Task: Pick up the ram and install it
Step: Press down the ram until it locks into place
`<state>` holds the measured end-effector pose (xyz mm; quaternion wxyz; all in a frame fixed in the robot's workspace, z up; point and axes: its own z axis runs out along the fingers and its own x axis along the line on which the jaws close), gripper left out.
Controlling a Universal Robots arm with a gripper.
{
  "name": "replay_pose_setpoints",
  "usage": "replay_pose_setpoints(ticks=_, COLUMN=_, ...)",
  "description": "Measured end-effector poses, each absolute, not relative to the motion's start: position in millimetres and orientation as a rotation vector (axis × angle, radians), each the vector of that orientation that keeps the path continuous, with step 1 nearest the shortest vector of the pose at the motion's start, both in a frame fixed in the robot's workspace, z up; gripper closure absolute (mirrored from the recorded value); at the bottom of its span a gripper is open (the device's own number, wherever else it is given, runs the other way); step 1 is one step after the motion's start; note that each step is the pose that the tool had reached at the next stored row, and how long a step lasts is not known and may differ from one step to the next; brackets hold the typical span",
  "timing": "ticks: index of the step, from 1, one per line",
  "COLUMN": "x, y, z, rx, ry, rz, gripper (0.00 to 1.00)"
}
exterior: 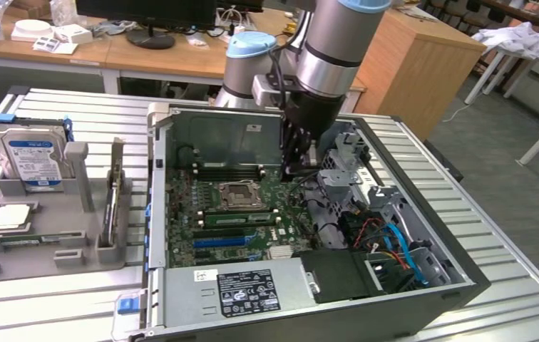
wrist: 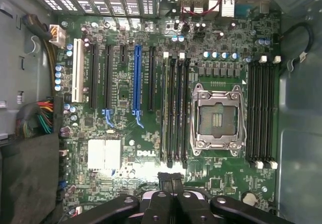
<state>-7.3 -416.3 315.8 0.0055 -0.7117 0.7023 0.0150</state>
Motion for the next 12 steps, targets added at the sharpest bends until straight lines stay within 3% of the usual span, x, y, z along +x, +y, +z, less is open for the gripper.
replay_pose_setpoints(ticks=12, x=-7.3, y=-416.3, z=311.5, rx=-2.228, ry=2.199, rz=0.047, gripper=0.90)
